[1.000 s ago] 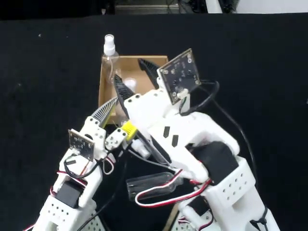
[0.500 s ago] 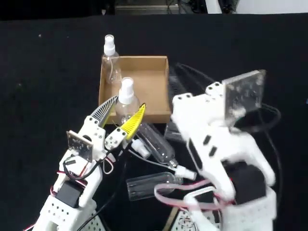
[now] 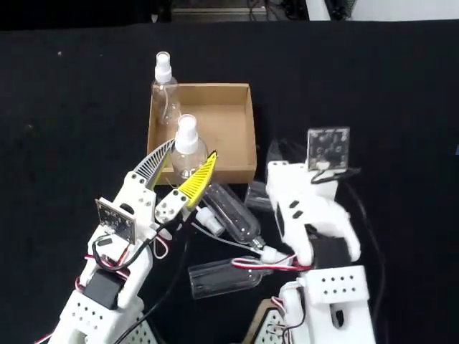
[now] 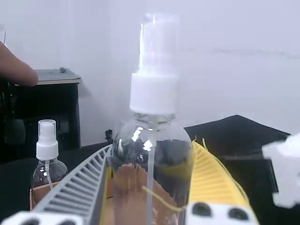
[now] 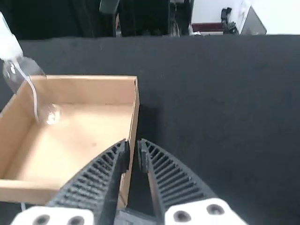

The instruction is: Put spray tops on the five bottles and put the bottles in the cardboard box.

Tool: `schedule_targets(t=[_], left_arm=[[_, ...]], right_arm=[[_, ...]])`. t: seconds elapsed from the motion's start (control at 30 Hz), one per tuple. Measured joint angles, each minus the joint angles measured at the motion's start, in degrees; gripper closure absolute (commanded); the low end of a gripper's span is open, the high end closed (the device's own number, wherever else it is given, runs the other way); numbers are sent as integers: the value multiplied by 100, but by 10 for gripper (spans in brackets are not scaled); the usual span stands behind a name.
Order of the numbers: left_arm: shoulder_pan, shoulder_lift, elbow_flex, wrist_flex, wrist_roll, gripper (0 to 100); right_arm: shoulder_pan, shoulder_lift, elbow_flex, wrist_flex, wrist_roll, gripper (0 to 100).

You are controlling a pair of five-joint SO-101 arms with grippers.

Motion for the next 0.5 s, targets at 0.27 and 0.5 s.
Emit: schedule_targets(t=[0.27,0.5], left_arm=[[-484,0,0,0,-9,870],[-967,0,0,0,-9,870]], right_arm=[[9,-229,826,-844,0,983],[9,-229,826,-862,0,983]])
